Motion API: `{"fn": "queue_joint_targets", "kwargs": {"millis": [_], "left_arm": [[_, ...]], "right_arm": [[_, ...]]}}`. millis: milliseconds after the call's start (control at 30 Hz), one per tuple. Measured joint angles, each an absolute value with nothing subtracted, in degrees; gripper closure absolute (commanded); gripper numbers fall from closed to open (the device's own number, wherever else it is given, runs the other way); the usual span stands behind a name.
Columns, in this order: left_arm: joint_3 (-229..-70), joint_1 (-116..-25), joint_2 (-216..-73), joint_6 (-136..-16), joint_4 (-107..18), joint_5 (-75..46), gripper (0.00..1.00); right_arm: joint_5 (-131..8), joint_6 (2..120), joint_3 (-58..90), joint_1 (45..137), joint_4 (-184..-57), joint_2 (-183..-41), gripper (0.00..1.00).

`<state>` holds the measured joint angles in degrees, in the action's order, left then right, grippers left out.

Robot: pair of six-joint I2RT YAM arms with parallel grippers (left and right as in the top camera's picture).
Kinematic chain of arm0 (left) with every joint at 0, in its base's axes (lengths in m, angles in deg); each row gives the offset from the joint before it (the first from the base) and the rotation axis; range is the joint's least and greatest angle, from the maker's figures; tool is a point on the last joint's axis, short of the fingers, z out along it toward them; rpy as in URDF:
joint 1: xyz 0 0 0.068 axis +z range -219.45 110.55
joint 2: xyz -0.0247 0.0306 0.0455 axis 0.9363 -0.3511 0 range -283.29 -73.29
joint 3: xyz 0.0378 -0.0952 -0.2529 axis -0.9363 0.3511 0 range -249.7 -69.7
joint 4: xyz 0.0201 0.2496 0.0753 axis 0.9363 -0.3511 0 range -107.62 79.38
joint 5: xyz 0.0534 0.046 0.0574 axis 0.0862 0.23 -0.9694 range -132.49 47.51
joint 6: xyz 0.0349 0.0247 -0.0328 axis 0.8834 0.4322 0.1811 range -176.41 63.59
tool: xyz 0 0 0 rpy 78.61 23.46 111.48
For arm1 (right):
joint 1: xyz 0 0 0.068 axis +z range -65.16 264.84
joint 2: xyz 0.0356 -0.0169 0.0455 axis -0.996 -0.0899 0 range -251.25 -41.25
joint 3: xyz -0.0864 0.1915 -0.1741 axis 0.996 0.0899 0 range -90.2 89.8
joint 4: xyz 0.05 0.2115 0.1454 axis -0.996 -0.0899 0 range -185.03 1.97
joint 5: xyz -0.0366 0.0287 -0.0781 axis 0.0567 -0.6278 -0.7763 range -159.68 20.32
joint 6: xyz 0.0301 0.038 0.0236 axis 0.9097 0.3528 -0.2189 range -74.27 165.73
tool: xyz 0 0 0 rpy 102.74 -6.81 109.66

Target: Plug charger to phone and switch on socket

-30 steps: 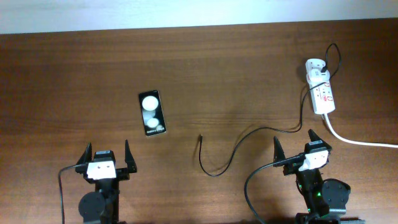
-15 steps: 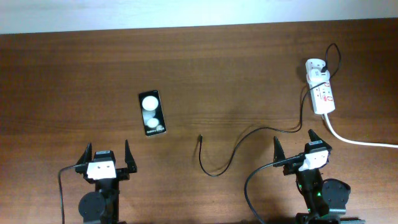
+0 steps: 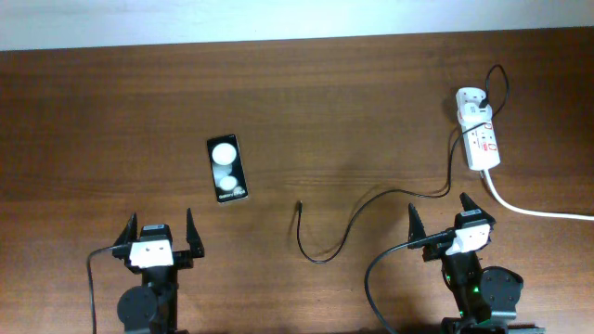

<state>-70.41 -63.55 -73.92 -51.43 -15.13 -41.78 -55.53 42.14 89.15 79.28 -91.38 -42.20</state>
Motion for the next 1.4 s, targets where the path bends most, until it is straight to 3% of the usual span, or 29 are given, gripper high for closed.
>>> {"fn": "queue_joint_targets", "kwargs": {"millis": [833,1000,1133,1300,1400], "left_arm": [[-70.52,-63.55,-73.92,-54.12,-15.20,-40.88,0.01],[-80.79,-63.55,-75.88,-54.49,-23.70,-38.32,0.01],[-90.17,-63.55,-85.44,-54.93,-26.08,-38.11,0.01],[-111.02,-63.55,-111.82,-55.39,-32.75,-32.38,0.01],[-126.80,-63.55,-128.78,-55.57,-45.30,-30.22,0.01]], "right_arm": [[-55.53,42.14,89.15,79.28,-91.38,-42.20,0.02],[-55.53,42.16,89.15,79.28,-91.41,-42.22,0.01],[-55.59,42.11,89.15,79.28,-91.43,-42.44,0.01],[-55.75,42.16,89.04,79.28,-91.60,-42.57,0.01],[-55.86,42.14,89.00,79.28,-91.67,-42.55,0.01]]}}
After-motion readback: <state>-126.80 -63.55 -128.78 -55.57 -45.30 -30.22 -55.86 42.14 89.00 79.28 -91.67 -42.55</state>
